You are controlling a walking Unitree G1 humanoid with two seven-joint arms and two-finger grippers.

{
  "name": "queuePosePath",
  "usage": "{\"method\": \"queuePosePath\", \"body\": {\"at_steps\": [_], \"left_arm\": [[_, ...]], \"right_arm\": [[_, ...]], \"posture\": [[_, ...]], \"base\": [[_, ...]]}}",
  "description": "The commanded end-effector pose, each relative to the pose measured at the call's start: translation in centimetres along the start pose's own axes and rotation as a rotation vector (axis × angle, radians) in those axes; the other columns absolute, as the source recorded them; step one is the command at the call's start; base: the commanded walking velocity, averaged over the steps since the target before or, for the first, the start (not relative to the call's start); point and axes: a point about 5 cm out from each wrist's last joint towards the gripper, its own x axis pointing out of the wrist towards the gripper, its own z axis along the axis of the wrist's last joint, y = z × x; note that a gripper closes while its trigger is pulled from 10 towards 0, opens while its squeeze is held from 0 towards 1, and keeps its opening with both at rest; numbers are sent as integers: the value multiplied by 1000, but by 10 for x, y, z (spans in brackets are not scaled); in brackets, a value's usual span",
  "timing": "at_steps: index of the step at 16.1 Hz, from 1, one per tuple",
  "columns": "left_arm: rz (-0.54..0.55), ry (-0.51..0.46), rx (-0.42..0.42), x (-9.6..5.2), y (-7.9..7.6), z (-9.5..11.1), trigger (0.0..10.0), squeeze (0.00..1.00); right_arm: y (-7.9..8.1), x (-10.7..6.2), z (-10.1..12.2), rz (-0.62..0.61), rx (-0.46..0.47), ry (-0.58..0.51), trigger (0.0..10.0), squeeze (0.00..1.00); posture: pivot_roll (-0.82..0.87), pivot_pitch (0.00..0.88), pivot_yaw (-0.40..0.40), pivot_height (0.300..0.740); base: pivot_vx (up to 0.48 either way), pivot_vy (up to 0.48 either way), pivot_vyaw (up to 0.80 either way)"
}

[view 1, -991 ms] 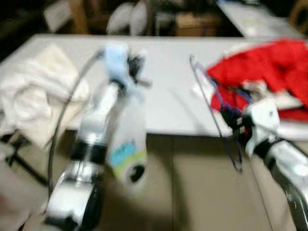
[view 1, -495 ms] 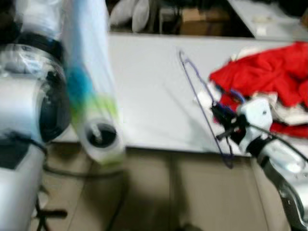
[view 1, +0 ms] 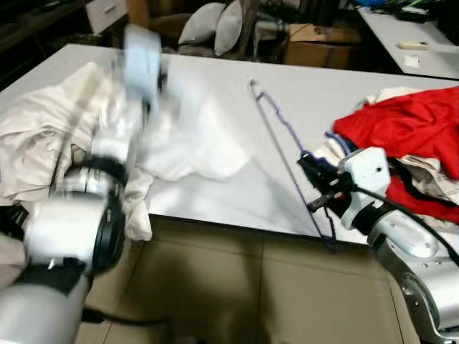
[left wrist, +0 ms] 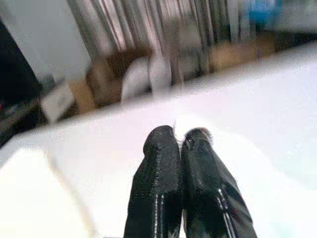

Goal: Hang hanger

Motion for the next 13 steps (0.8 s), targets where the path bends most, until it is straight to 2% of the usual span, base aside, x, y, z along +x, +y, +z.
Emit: {"method": "queuePosePath", "body": {"at_steps": [1, 3, 4, 5, 6, 7, 9, 10, 12, 13], "left_arm": [[-53, 113, 131, -6, 2, -19, 10000, 0], [-32, 207, 153, -13, 9, -39, 10000, 0], [-49, 214, 121, -16, 11, -44, 10000, 0], [-84, 205, 67, -17, 10, -44, 10000, 55], [-147, 196, 27, -17, 10, -40, 10000, 1000], [-184, 207, 42, -18, 12, -38, 10000, 1000], [-224, 211, 19, -18, 24, -26, 10000, 1000], [-230, 202, 8, -19, 34, -16, 10000, 1000], [-178, 93, -71, -24, 72, 20, 10000, 1000], [-164, 73, -87, -25, 77, 25, 10000, 1000]], "right_arm": [[5, -1, 0, 39, -18, 9, 10000, 0], [6, -1, -3, 49, -18, 17, 10000, 0], [6, 1, -4, 55, -19, 21, 10000, 0], [6, 2, -4, 61, -20, 21, 10000, 0], [7, 3, -5, 65, -22, 24, 10000, 0], [8, 4, -6, 72, -21, 28, 10000, 0], [9, 3, -8, 87, -14, 42, 10000, 0], [9, 2, -9, 91, -15, 50, 10000, 0], [4, -3, -13, 70, -22, 74, 10000, 0], [3, -3, -14, 65, -23, 76, 10000, 0]], "posture": [[-78, 0, 18, 740], [-65, 0, 9, 740], [-59, 0, 6, 740], [-55, 0, 4, 740], [-51, 0, 3, 740], [-50, 0, 5, 740], [-52, 0, 11, 740], [-55, 0, 17, 740], [-63, 0, 23, 740], [-63, 0, 23, 740]], "base": [[0, 0, 0], [0, 0, 0], [0, 0, 0], [0, 0, 0], [0, 0, 0], [0, 0, 0], [0, 0, 0], [0, 0, 0], [0, 0, 0], [0, 0, 0]]}}
